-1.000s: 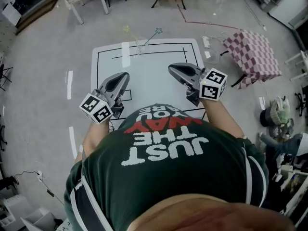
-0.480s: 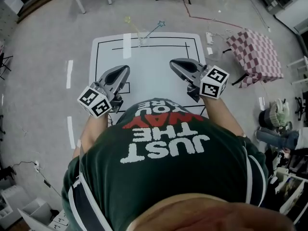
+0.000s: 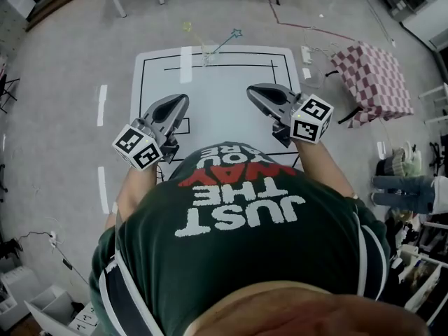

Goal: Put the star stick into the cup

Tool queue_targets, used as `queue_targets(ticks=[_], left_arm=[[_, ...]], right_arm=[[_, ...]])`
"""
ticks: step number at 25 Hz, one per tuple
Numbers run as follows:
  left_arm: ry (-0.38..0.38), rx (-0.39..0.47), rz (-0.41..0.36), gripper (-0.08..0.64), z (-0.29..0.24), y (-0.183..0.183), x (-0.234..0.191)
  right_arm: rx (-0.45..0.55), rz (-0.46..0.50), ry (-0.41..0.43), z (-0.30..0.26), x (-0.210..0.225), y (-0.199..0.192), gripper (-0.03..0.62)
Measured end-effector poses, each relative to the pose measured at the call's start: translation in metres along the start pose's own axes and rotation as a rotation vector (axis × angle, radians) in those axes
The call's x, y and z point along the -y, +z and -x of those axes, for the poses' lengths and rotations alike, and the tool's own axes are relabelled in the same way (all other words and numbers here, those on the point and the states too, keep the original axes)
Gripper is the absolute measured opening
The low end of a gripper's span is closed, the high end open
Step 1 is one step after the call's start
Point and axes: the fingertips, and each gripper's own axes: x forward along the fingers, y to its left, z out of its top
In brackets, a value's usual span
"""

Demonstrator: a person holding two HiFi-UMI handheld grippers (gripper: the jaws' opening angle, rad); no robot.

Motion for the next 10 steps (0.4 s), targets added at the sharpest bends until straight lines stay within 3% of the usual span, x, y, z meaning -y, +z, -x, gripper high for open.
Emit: queue_targets(ticks=[10], left_arm=[[-0.021,0.004,-0.012,0.008,0.0009,0.0028,0.0006]], right_arm=[[-0.008,0.013,-0.003,-0.0013,-0.0024,0.002,0.034]])
